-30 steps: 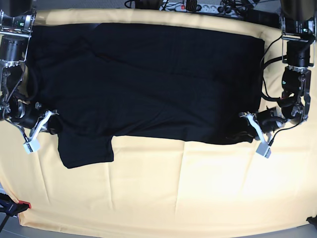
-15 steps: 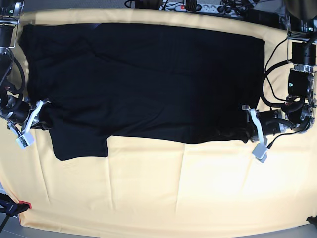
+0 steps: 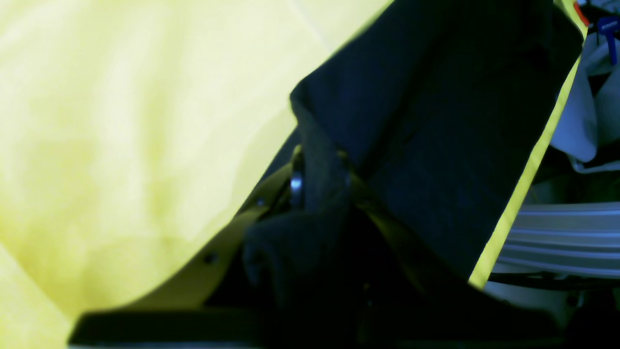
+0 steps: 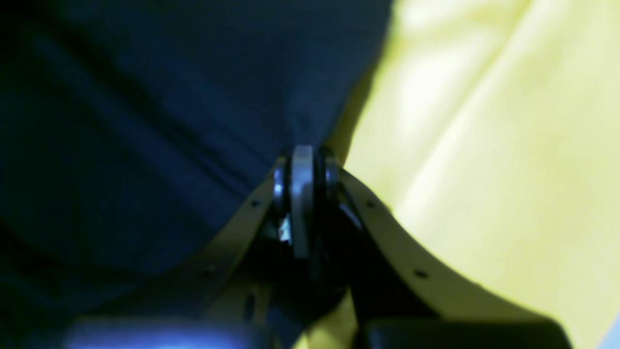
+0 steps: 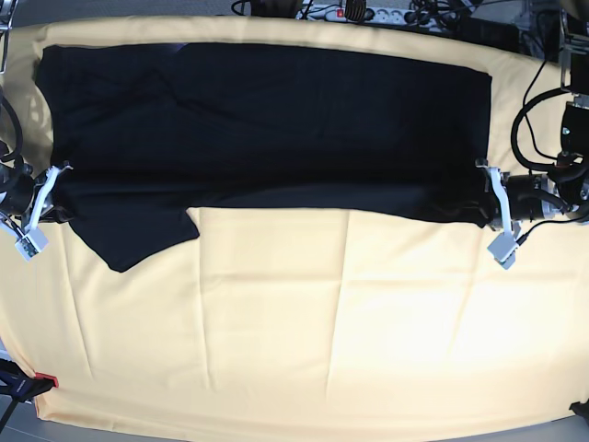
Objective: Fold the T-shirt properly
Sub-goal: 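Grasp that edge and fold it over onto the collar-side edge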
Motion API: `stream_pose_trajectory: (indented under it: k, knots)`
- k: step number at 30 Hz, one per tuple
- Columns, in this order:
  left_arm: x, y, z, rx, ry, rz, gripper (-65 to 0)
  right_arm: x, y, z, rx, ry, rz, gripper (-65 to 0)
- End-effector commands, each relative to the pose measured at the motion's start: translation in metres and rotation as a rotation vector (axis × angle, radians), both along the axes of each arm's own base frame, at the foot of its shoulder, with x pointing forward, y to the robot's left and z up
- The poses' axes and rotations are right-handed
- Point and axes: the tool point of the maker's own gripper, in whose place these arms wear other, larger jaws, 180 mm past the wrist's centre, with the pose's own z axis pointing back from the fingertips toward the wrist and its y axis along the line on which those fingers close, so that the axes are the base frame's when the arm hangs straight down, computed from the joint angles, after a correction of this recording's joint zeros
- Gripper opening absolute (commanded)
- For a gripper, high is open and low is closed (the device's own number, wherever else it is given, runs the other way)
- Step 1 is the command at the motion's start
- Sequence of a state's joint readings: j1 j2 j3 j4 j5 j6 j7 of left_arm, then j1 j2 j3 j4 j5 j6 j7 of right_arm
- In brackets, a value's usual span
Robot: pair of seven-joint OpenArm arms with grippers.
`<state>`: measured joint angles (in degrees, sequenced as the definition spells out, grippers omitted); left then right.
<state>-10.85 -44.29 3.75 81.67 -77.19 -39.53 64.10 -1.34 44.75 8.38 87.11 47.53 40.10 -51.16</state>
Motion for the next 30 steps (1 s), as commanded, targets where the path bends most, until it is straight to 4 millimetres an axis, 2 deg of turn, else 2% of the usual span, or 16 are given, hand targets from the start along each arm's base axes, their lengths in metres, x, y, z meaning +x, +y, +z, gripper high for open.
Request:
stream_pose_trajectory:
  k: [1, 7, 11, 17, 20, 30]
  knots:
    - [0.009, 0.006, 0.019, -0.005, -0.054, 0.003, -65.0, 0.009, -0.009, 0.020, -0.023, -0.050, 0.002, -65.0]
    - [0.008, 0.023, 0.023, 0.044, -0.053, 0.011, -65.0, 0.005, -0.016, 0.019, -0.057, -0.020, 0.000, -65.0]
    - [-0.001, 0.024, 0.028, 0.022, -0.012, -0.015, -65.0, 0.002, -0.018, 0.016, -0.068, 0.003, -0.002, -65.0]
    - [-0.026, 0.039, 0.007, 0.164, 0.106, -0.097, -65.0, -0.015, -0.020, 0.004, -0.068, 0.088, 0.000, -65.0]
    - [-0.027, 0.040, 0.006, 0.170, 0.111, -0.101, -65.0, -0.026, -0.018, -0.004, -0.057, 0.134, 0.003, -65.0]
    - [-0.026, 0.041, 0.004, 0.163, 0.169, -0.040, -65.0, -0.030, -0.022, -0.007, -0.080, 0.161, 0.001, -65.0]
